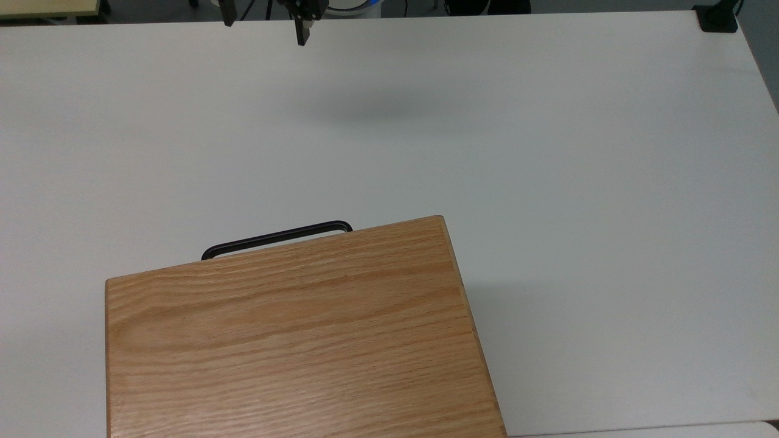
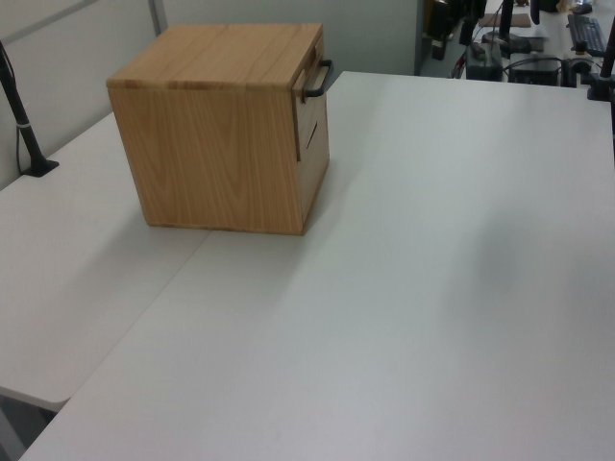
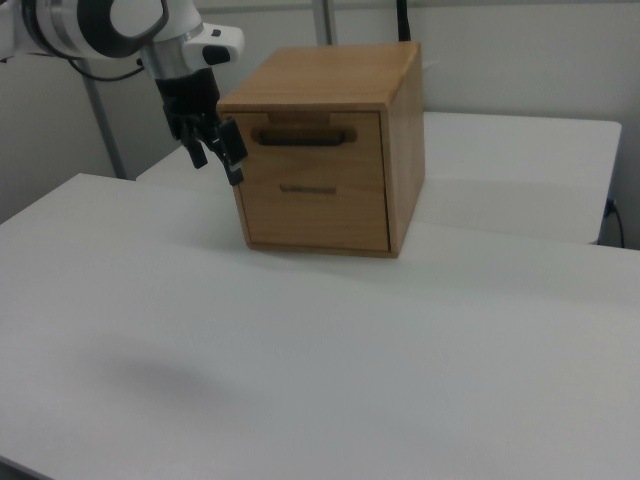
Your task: Close the drawer by sliding it
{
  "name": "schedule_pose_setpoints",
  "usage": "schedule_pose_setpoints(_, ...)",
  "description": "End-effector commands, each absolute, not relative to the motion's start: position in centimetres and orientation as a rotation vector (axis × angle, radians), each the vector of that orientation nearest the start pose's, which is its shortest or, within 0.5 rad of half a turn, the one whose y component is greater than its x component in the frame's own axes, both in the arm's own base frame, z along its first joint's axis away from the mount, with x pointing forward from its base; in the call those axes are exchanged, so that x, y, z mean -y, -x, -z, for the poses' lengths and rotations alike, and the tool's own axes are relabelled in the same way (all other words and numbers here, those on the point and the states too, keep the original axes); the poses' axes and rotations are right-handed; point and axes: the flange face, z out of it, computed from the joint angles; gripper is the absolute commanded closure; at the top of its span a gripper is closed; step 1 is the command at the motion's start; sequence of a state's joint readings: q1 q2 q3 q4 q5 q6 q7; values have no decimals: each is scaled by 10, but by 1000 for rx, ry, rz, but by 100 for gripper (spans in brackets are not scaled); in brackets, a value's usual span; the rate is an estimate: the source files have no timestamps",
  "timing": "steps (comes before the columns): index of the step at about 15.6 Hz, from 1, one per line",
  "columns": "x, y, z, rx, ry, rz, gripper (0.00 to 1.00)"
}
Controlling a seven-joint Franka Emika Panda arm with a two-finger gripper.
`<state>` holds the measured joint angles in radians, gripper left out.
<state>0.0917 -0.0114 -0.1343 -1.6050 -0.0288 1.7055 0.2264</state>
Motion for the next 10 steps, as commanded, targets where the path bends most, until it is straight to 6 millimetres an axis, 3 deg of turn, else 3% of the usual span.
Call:
schedule_pose_setpoints(1,39,-553,-622,-252,3149,192,0)
schedule_pose_setpoints(5,59,-555,-621,-100,3162,206,0)
schedule_pose_setpoints(10,59,-557,-619,-93,3164,203,0)
